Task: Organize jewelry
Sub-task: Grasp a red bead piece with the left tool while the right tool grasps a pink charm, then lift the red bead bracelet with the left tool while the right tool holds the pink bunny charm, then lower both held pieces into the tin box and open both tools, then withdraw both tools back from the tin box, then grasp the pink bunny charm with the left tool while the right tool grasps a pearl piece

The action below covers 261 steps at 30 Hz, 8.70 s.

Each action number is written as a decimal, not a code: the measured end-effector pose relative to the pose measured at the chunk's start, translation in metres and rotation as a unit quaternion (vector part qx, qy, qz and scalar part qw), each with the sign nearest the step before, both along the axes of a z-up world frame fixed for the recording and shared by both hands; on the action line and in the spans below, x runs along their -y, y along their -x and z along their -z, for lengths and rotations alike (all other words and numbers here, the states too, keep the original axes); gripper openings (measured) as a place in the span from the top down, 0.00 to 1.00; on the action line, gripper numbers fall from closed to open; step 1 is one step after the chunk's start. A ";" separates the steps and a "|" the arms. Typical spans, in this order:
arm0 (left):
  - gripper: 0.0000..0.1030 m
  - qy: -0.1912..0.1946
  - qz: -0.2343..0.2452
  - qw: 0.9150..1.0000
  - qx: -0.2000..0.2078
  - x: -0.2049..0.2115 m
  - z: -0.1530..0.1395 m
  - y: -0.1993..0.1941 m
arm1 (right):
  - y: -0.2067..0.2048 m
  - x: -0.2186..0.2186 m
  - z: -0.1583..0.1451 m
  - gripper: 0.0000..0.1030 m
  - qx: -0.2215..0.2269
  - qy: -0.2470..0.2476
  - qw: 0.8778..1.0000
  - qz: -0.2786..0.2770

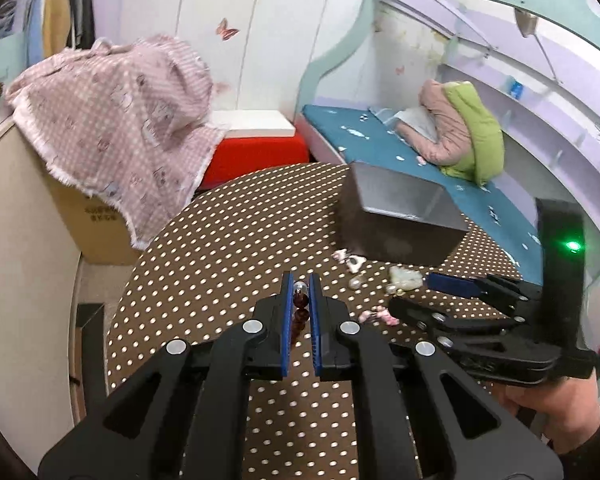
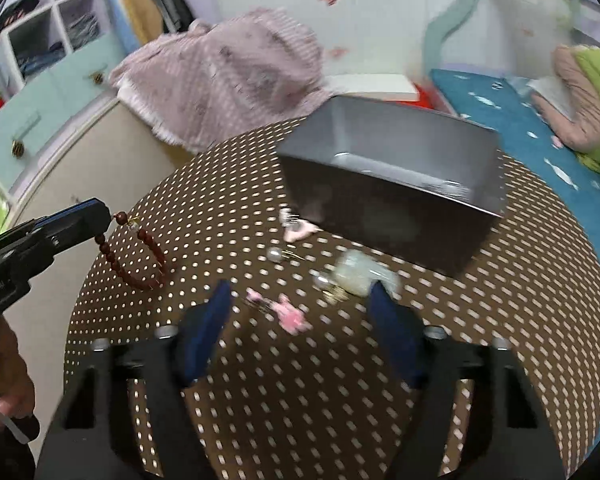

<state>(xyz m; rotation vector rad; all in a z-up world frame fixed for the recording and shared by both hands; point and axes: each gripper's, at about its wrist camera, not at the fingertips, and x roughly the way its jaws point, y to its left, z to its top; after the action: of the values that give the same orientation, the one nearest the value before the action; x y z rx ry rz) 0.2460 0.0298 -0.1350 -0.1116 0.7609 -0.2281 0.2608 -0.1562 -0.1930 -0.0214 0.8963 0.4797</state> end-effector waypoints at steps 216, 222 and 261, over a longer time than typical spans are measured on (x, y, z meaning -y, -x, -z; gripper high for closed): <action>0.05 -0.070 0.040 0.996 -0.026 0.085 0.049 -0.015 | 0.064 0.114 -0.076 0.07 0.074 -0.016 0.978 0.197; 0.06 -0.076 0.061 0.994 -0.057 0.100 0.072 -0.038 | 0.050 0.114 -0.060 0.07 0.049 -0.010 0.980 0.192; 0.76 -0.004 0.021 0.999 -0.045 0.010 0.052 -0.009 | -0.004 0.009 0.015 0.59 -0.010 0.011 0.998 0.055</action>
<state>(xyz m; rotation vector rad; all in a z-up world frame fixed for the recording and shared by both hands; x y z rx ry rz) 0.2554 0.0195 -0.1871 -0.0996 0.8542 -0.2614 0.2644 -0.1655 -0.2085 0.0125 0.9178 0.3687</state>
